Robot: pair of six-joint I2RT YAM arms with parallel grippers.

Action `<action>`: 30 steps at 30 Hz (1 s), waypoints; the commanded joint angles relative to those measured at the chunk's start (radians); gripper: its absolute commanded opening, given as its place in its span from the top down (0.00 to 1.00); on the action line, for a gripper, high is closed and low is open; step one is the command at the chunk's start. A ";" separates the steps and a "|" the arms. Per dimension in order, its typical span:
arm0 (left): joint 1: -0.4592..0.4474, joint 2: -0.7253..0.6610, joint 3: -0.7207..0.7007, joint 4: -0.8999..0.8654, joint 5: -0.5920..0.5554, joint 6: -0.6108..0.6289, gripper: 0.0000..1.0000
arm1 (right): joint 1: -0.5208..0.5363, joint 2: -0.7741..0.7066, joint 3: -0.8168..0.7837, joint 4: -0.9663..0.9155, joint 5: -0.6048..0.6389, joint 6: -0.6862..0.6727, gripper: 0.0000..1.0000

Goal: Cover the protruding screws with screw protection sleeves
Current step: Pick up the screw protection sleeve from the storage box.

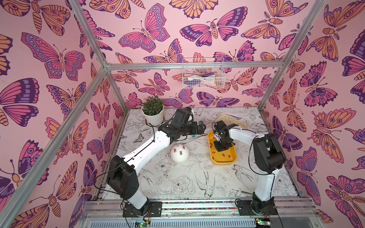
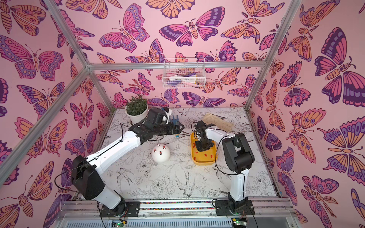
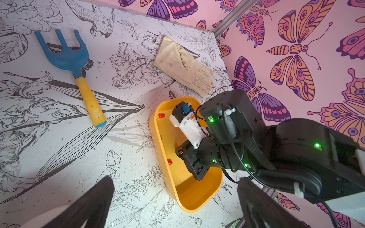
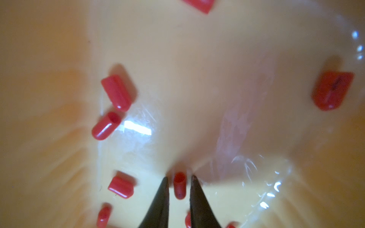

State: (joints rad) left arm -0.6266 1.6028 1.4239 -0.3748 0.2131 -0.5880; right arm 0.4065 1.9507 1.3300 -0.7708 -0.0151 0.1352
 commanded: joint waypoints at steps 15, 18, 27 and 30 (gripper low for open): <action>0.007 -0.030 -0.028 -0.001 0.013 0.001 0.00 | -0.003 -0.032 -0.054 -0.001 0.001 0.018 0.79; 0.007 -0.029 -0.028 -0.001 0.011 0.001 0.00 | -0.002 -0.024 -0.049 -0.002 -0.001 0.016 0.79; 0.007 -0.021 -0.023 -0.001 0.011 0.001 0.00 | -0.003 -0.008 -0.042 0.002 -0.009 0.009 0.81; 0.007 -0.019 -0.020 -0.001 0.014 0.002 0.00 | -0.003 -0.002 -0.039 0.004 -0.012 0.007 0.83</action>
State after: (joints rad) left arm -0.6266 1.5951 1.4113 -0.3744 0.2165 -0.5884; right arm 0.4065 1.9247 1.2881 -0.7666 -0.0124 0.1379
